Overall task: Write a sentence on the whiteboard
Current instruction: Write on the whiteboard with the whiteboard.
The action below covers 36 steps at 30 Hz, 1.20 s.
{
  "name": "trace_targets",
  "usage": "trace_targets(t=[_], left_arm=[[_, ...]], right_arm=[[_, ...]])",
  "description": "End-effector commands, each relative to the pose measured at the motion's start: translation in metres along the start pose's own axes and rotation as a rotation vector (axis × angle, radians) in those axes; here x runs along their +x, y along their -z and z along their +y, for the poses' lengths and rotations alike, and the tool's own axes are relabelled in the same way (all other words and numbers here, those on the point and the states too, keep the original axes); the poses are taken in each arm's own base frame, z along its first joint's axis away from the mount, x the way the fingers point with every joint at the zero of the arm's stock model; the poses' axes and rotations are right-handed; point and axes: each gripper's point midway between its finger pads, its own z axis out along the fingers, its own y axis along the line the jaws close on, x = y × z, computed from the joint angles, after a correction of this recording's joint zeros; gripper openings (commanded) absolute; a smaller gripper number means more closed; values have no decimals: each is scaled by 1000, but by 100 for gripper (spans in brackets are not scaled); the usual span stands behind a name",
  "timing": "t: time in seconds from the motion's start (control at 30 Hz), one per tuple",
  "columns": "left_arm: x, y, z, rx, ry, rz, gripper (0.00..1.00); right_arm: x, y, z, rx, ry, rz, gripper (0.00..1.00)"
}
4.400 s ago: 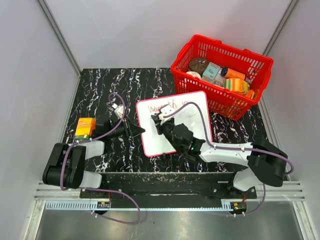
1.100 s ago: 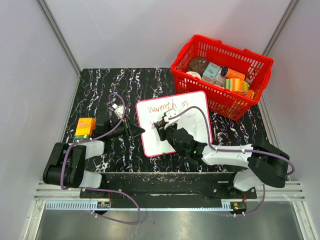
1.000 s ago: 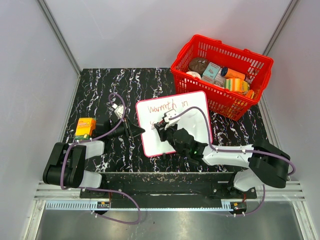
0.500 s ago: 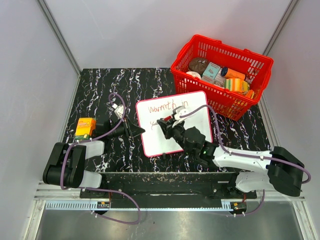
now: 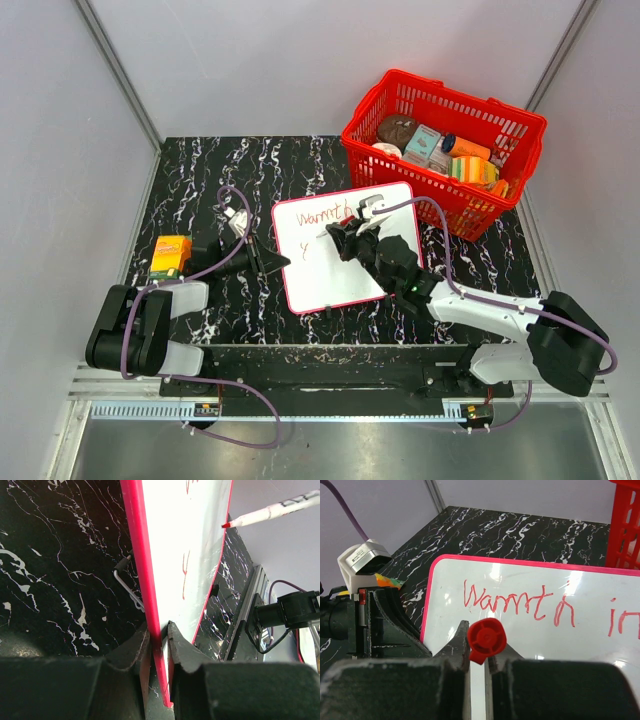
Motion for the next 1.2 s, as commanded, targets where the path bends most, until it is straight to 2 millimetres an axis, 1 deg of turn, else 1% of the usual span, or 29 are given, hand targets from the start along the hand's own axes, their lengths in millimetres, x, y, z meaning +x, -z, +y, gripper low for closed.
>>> trace_targets(t=[0.0,0.03,0.07,0.1,0.13,0.23,0.3,0.6,0.67,0.9,1.17], left_arm=[[-16,-4,-2,16,-116,-39,0],[-16,-4,-2,15,-115,-38,0],[-16,-4,-2,16,-116,-39,0],[-15,-4,-2,13,-114,-38,0],[-15,-4,-2,15,-116,-38,0],[-16,-4,-2,15,-115,-38,0],[-16,-4,-2,16,-116,-39,0],[-16,-4,-2,15,-116,-38,0],[-16,-4,-2,16,-115,-38,0],[-16,-4,-2,16,-115,-37,0],[-16,-4,-2,17,-116,-36,0]], right_arm=[[-15,-10,18,-53,-25,-26,0],[-10,-10,21,-55,-18,-13,0],[-11,-12,21,-42,-6,-19,0],[-9,-12,22,-39,5,-14,0],[-5,-13,29,-46,15,-7,0],[-4,-15,28,-16,44,-12,0],[-3,-16,24,4,49,-13,0],[-4,-11,11,64,61,-26,0],[-3,-12,11,65,64,-23,0],[10,-16,12,58,75,11,0],[18,-14,16,30,62,35,0]])
